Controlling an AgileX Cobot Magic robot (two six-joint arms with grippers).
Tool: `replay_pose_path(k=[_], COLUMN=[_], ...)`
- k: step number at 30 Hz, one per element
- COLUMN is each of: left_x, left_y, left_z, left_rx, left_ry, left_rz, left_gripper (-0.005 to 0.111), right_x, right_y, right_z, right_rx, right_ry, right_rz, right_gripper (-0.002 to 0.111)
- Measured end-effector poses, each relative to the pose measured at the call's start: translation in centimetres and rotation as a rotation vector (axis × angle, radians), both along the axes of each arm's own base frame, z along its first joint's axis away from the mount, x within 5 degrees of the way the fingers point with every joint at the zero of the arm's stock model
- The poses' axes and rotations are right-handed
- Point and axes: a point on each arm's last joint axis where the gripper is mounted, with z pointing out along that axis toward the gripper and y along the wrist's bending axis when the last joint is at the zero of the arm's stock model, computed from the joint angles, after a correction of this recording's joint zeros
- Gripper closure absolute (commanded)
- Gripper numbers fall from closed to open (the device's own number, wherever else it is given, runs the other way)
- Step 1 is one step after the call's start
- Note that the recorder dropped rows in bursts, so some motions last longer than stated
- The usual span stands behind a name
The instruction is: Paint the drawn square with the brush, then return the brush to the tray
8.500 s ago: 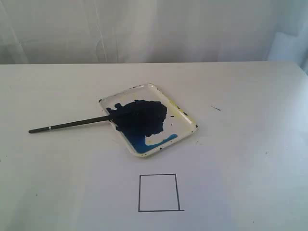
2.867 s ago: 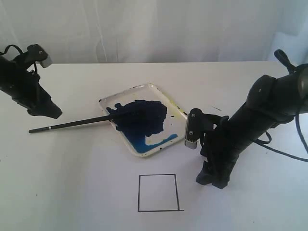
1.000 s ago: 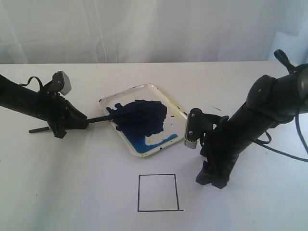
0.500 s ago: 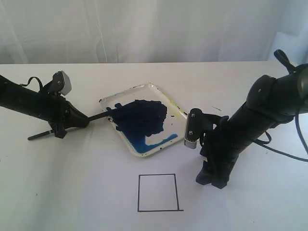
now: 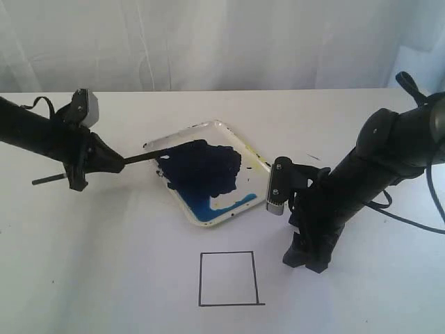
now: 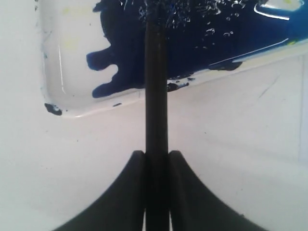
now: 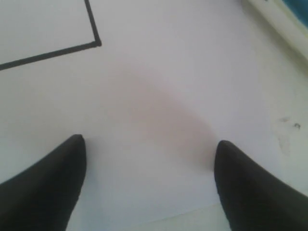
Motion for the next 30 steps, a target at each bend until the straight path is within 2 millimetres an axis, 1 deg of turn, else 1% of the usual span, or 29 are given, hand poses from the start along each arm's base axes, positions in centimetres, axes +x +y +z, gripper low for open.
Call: replay_pose_path(k=[4,8,11,16,19,22,25,30], left_x=[-0.9,-2.3,-3.7,-6.1,-7.6,-9.1,-10.5,-12.0], left_y=[0.3,0.7,0.8,1.2,1.2,0.1,-1.4,-3.9], left_z=[3.1,5.7,8.2,12.3,14.0,15.5,16.2,16.3], left_rx=[0.054,0.119,0.142,0.183,0.252,0.336,0.418,0.529], left_ry=[-0.011,0.008,0.007,0.011,0.02,0.008,0.012,0.048], left_rz=[-0.005,-0.037,-0.061,-0.041,-0.039,-0.048,-0.065,-0.083], left_gripper=[0.107,0.107,0.107,0.107,0.107,0.107,0.107,0.107], right_x=[0.0,0.0,0.0,0.0,0.0,0.0,0.0,0.0], right_y=[0.0,0.0,0.0,0.0,0.0,0.0,0.0,0.0], right_z=[0.0,0.0,0.0,0.0,0.0,0.0,0.0,-0.1], right_rx=[0.0,0.0,0.0,0.0,0.0,0.0,0.0,0.0], right_ry=[0.0,0.0,0.0,0.0,0.0,0.0,0.0,0.002], right_rz=[0.0,0.0,0.0,0.0,0.0,0.0,0.0,0.0], right_gripper=[0.039,0.039,0.039,0.039,0.039,0.039,0.039,0.039])
